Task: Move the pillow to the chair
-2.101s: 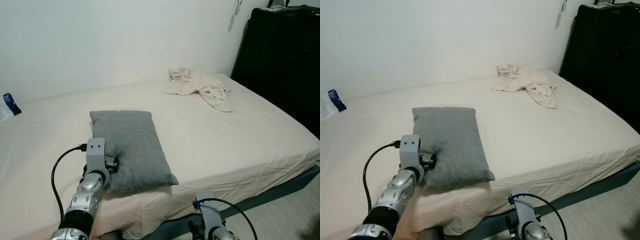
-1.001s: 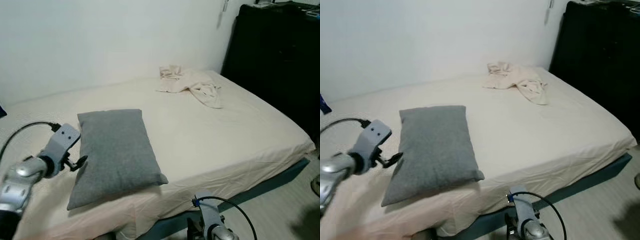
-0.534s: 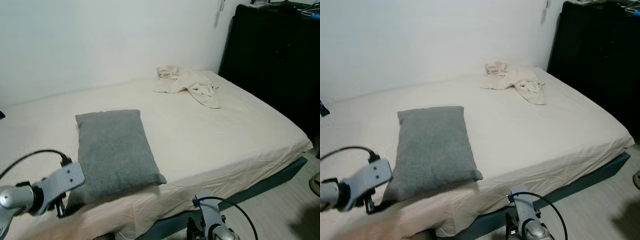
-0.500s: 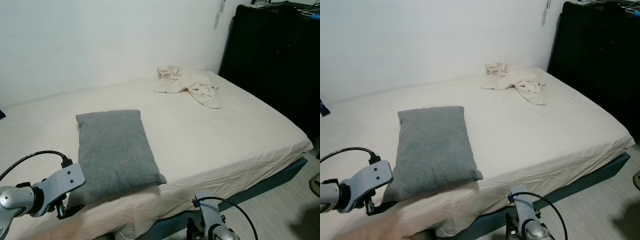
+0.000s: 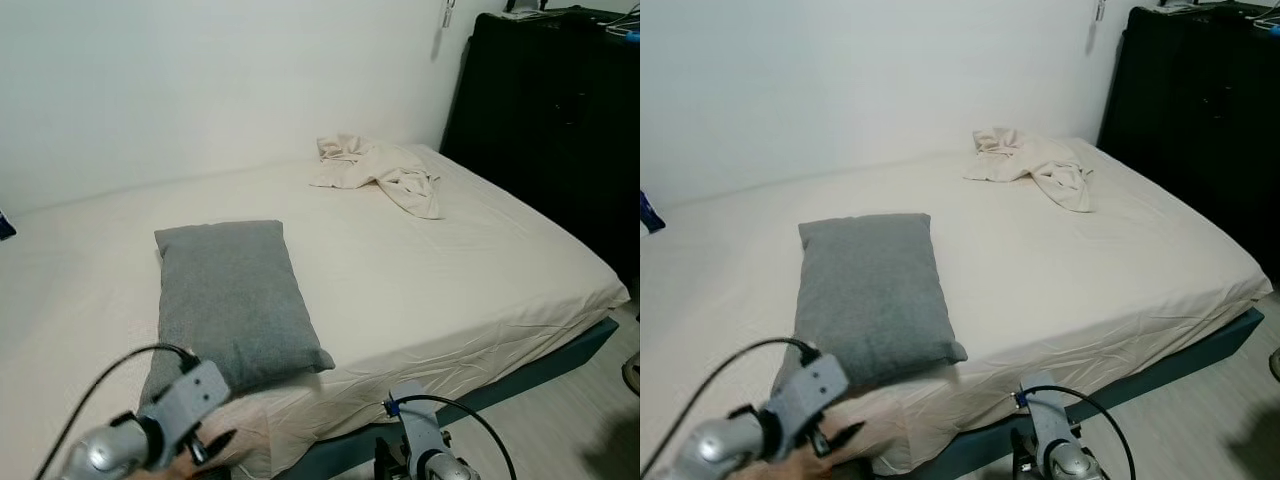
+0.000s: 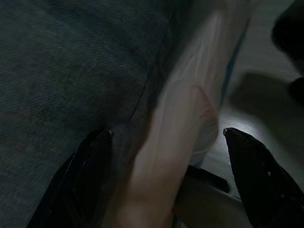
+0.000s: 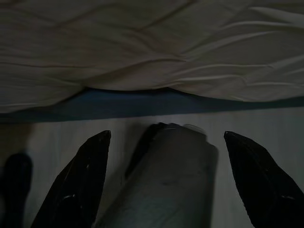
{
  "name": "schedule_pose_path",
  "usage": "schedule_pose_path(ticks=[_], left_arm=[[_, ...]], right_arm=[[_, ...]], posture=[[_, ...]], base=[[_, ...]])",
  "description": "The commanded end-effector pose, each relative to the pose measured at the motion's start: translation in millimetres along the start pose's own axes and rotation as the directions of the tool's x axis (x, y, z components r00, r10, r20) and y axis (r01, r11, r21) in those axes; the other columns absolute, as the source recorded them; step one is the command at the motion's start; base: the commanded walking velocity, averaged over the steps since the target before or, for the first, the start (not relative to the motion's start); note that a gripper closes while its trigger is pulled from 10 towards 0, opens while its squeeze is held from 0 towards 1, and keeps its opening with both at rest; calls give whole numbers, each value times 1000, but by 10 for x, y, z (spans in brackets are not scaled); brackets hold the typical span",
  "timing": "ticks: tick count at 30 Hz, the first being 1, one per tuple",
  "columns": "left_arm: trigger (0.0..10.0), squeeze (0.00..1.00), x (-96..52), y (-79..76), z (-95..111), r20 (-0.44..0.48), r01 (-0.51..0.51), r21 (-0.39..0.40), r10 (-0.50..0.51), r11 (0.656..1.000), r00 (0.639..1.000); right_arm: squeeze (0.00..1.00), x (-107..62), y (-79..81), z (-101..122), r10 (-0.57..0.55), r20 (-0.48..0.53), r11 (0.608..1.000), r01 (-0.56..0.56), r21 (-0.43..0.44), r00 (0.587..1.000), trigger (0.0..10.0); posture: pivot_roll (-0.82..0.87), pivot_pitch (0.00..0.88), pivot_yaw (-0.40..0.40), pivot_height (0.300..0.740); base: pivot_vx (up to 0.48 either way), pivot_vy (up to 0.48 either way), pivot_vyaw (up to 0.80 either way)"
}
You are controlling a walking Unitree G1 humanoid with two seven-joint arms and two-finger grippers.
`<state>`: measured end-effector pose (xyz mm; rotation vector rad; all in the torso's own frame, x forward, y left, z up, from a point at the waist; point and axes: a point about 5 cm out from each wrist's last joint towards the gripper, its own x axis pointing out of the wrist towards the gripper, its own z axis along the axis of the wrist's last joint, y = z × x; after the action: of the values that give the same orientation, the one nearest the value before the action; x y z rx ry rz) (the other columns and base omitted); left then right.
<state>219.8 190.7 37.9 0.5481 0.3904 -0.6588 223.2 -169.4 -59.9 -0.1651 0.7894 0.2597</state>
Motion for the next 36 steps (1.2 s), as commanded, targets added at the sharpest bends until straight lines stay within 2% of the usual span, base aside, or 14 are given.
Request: schedule_pose_path(ticks=[1, 2, 4, 7, 11, 14, 20, 22, 25, 26, 30, 34, 35, 36], left_arm=[[10000, 0, 3, 0, -73, -20, -47, 11, 47, 999, 999], [10000, 0, 3, 0, -73, -20, -47, 11, 47, 999, 999], [10000, 0, 34, 49, -95, -12, -144, 38, 145, 989, 989], [10000, 0, 55, 85, -126, -16, -208, 43, 209, 977, 978], [10000, 0, 104, 64, -236, -51, -253, 106, 259, 962, 964], [10000, 0, 121, 34, -276, -50, -273, 126, 281, 954, 958], [10000, 0, 116, 19, -352, -54, -366, 158, 378, 917, 924], [10000, 0, 110, 23, -354, -49, -380, 159, 392, 911, 919], [10000, 0, 57, 88, -358, -25, -469, 150, 478, 870, 878], [10000, 0, 57, 88, -358, -25, -469, 150, 478, 870, 878], [10000, 0, -7, 209, -318, 35, -585, 166, 588, 794, 808], [10000, 0, -22, 233, -271, 64, -609, 129, 607, 782, 792], [10000, 0, -37, 227, -262, 78, -615, 71, 611, 785, 788], [10000, 0, -37, 227, -262, 78, -615, 71, 611, 785, 788]], right_arm=[[0, -30, 85, -186, 39, -68, 999, -38, 17, 997, 10000], [0, -30, 85, -186, 39, -68, 999, -38, 17, 997, 10000], [0, -31, 100, -194, 50, -69, 999, -50, 9, 996, 10000], [0, -27, 120, -178, 70, -58, 997, -69, 17, 996, 10000], [0, -20, 157, -150, 109, -41, 994, -108, 15, 993, 10000], [0, -17, 179, -141, 128, -37, 992, -127, 12, 991, 10000], [0, -17, 214, -152, 144, -41, 990, -144, 0, 989, 10000], [0, -18, 215, -156, 145, -42, 989, -145, -1, 989, 10000], [0, -22, 212, -164, 145, -45, 989, -145, -5, 988, 10000], [0, -22, 212, -164, 145, -45, 989, -145, -5, 988, 10000], [0, -24, 193, -167, 140, -48, 990, -141, -12, 989, 10000], [0, -24, 193, -168, 142, -50, 990, -143, -15, 989, 10000], [0, -24, 196, -168, 142, -53, 989, -144, -23, 988, 10000], [0, -24, 196, -168, 142, -53, 989, -144, -23, 988, 10000]], posture=[[-4, 31, -9, 569], [-4, 31, -9, 569], [-3, 29, -10, 569], [0, 27, -10, 569], [-1, 25, -7, 569], [-2, 26, -5, 569], [-6, 27, -4, 569], [-6, 28, -4, 569], [-7, 29, -4, 569], [-7, 29, -4, 569], [1, 35, -11, 569], [0, 36, -10, 569], [-1, 36, -12, 569], [-1, 36, -12, 569]], base=[[0, 0, 0], [0, 0, 0], [0, 0, 0], [0, 0, 0], [0, 0, 0], [0, 0, 0], [0, 0, 0], [0, 0, 0], [0, 0, 0], [0, 0, 0], [0, 0, 0], [0, 0, 0], [0, 0, 0], [0, 0, 0]])
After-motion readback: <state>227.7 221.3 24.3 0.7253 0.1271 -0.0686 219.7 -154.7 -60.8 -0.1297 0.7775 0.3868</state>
